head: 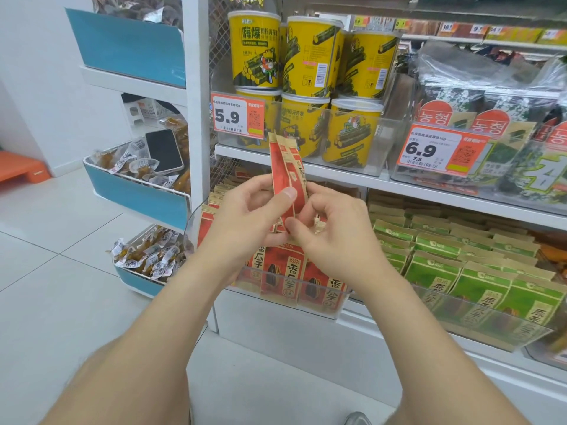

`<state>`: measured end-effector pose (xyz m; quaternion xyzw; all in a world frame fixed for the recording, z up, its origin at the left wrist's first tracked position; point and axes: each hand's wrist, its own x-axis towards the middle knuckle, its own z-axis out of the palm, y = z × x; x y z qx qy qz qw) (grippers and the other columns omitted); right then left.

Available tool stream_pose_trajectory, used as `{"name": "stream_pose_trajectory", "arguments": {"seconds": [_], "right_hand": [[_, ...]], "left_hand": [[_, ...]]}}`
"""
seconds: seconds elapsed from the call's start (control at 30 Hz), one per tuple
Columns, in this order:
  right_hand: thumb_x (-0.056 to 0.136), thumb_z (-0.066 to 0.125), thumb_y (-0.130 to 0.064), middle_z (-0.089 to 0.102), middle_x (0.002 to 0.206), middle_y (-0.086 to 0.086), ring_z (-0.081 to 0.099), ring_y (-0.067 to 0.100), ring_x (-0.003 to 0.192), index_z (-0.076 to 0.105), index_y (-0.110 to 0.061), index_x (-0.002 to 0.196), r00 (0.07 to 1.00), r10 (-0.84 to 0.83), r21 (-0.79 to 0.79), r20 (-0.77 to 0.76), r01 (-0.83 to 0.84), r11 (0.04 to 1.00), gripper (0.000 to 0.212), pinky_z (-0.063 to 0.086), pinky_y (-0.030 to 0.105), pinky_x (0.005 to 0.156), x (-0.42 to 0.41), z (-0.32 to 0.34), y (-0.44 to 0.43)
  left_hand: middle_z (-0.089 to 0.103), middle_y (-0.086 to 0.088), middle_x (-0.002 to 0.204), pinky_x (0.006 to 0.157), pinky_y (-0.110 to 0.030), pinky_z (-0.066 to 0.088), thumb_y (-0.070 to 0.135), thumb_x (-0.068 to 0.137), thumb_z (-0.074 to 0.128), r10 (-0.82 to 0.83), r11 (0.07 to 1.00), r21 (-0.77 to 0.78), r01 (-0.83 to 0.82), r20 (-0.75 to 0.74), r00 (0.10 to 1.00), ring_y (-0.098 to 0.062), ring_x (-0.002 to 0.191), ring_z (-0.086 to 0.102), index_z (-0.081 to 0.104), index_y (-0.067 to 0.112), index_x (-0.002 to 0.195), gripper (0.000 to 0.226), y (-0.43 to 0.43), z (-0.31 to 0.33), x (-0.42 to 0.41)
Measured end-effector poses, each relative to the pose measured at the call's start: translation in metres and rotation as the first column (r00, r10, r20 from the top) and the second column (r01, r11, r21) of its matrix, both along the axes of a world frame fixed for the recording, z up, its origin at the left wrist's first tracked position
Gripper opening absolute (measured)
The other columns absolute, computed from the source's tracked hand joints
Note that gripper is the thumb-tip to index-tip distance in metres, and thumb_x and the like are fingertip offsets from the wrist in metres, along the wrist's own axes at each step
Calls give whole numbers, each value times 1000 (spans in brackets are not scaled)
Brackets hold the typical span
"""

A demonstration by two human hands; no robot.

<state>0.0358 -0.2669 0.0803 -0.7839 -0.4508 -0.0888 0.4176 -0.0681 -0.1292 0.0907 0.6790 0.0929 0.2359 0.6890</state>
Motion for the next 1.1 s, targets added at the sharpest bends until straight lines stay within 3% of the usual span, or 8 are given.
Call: {"name": "stream_pose_trajectory", "arguments": {"seconds": [0.13,0.23,0.33,0.43,0.53,0.73,0.97,1.1], "right_hand": [[84,88,-42,64,149,-6,49,8,147,76,-31,70,1000,0,-61,-13,-1,998,21,39,42,121,-4,1,3],[84,87,-44,69,133,-15,62,2,127,76,-36,86,991,-52,52,-126,58,997,14,53,46,107,-1,4,3],[90,84,-40,69,118,-16,71,5,94,62,-36,121,933,-142,191,-331,213,958,38,63,43,85,2,11,1],[103,72,-38,77,117,-9,77,10,100,61,-32,135,781,-38,208,-623,212,955,35,63,43,90,2,17,-3],[105,69,-23,83,107,-5,80,12,97,71,-19,126,687,82,230,-722,126,965,21,61,38,87,1,21,-6],[93,83,-11,84,93,-2,82,17,86,72,-17,116,776,51,201,-629,99,974,26,68,47,80,-3,20,-9],[108,60,-31,80,80,5,78,29,75,79,-18,102,886,16,206,-463,90,974,24,66,56,67,-4,13,-2],[108,58,-29,59,50,-14,53,7,48,67,-22,71,959,-60,162,-278,108,981,40,45,26,55,-8,12,-3]], "left_hand": [[83,-3,108,78,-51,68,29,108,65,119,992,44,-118,-16,993,-29,100,80,70,17,130,25,0,0,-2],[83,-4,104,69,-38,68,23,112,58,109,994,16,-109,-35,993,-27,95,82,70,14,130,24,2,2,-3],[83,-1,107,74,-35,67,18,115,50,43,998,44,-41,-62,997,-21,98,81,71,17,131,26,2,5,-3],[83,-2,107,82,-35,67,14,116,46,-27,991,128,40,-102,994,-19,100,81,71,19,131,30,-1,3,-3],[84,0,100,79,-32,66,13,116,45,16,988,156,7,-146,989,-16,94,81,76,21,120,32,-1,3,-3],[80,6,98,73,-46,66,15,110,57,299,884,368,-288,28,954,-10,87,78,62,25,120,15,5,-2,-1],[71,20,100,76,-44,62,48,93,79,277,804,539,-252,37,960,-8,82,71,60,30,99,27,-4,-11,1],[71,11,91,74,-50,60,56,93,74,284,773,572,-275,76,956,-14,80,70,59,27,95,32,-1,-13,3]]}}
